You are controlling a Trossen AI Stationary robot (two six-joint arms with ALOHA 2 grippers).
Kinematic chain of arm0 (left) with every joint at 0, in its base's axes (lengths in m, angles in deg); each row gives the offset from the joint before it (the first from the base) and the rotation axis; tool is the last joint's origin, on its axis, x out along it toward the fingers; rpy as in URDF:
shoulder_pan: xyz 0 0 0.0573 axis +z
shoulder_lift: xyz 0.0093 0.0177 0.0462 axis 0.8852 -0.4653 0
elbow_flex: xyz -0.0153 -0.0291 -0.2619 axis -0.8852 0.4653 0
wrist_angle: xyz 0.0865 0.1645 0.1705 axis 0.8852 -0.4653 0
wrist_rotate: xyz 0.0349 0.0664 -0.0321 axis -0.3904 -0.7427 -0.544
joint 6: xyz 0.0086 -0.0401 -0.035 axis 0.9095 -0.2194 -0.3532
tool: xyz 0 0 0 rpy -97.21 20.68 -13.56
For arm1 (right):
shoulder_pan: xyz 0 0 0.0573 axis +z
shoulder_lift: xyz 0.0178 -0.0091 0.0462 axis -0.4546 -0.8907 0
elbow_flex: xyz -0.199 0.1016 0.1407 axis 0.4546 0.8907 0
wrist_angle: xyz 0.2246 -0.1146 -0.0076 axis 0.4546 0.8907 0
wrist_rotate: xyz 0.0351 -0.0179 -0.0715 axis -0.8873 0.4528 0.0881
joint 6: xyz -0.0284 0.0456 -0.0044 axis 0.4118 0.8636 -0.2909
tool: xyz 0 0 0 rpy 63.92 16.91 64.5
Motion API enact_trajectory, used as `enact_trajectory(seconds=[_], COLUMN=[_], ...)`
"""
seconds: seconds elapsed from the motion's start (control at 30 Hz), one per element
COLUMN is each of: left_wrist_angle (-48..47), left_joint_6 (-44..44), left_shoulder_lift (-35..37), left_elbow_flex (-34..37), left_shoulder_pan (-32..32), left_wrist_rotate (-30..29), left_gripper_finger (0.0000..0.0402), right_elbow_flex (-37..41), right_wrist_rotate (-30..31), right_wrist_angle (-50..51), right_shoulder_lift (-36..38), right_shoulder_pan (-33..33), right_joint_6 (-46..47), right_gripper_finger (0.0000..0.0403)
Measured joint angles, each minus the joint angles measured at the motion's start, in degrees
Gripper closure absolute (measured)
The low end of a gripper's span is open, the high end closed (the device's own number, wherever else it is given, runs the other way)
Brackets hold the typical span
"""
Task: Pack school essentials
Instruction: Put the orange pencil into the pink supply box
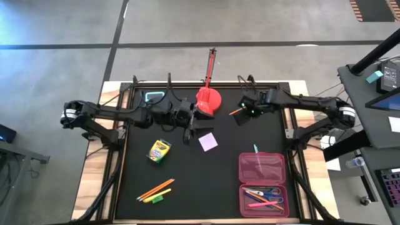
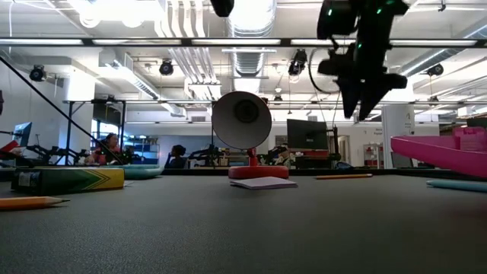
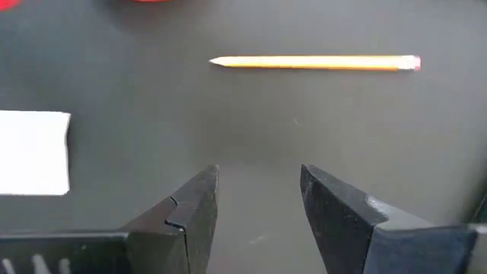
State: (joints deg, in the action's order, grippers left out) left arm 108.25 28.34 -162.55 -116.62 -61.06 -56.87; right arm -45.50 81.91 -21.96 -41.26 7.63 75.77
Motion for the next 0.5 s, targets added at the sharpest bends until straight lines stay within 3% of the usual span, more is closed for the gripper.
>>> enact_trajectory(seconds=[0.1,0.17,0.5], left_wrist_angle=[-1.11,-1.10,-0.98], left_joint_6=[0.37,0.54,5.86], left_shoulder_lift=[0.01,0.01,0.03], left_elbow_flex=[-0.67,-1.01,-2.46], left_shoulder_pan=[0.95,1.56,5.11], left_wrist_rotate=[0.04,0.08,0.06], left_gripper_finger=[0.0208,0.0208,0.0208], right_elbow_flex=[0.00,0.00,-0.46], right_wrist_rotate=[-1.41,-1.45,-4.46], right_wrist_angle=[-0.09,-0.40,-3.97], right_shoulder_lift=[-2.53,-4.46,-13.34], right_shoulder_pan=[-4.60,-7.13,-11.23], right_joint_6=[3.56,0.67,-51.51], right_gripper_finger=[0.0227,0.0227,0.0227])
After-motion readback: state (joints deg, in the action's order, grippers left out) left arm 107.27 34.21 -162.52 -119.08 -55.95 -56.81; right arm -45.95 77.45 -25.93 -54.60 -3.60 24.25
